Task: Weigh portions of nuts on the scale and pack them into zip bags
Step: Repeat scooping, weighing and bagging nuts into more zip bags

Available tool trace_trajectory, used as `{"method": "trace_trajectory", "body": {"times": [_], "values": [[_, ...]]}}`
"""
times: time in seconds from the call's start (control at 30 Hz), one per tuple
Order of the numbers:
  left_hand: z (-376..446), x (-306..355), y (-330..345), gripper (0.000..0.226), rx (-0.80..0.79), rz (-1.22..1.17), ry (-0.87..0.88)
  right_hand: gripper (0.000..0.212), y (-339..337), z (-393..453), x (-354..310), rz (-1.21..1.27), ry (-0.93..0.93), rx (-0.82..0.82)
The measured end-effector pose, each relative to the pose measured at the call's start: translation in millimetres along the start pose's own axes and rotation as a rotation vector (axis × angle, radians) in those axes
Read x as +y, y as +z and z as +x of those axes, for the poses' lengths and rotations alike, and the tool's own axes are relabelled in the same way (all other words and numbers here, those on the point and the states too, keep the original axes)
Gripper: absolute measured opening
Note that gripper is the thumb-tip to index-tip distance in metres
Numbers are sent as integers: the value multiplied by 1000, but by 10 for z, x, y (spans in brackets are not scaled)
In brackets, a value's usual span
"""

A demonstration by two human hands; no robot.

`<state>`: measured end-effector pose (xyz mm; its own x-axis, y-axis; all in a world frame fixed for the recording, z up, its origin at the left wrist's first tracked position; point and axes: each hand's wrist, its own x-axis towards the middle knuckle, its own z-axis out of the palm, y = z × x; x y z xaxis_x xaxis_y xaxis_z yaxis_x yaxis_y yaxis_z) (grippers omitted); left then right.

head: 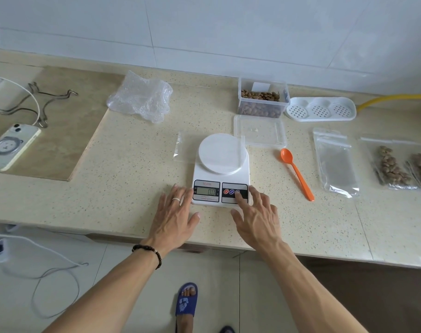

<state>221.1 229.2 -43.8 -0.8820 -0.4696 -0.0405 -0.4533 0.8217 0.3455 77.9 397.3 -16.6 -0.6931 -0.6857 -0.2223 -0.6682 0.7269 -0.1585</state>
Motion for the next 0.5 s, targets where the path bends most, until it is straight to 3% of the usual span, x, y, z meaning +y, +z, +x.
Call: {"method": "trace_trajectory", "body": {"times": [0.27,0.5], "values": [[152,43,-168,69,23,34,73,48,-199,20,4,17,13,22],[683,276,-409,63,65,79,228,53,-462,148,195,99,153,52]]}}
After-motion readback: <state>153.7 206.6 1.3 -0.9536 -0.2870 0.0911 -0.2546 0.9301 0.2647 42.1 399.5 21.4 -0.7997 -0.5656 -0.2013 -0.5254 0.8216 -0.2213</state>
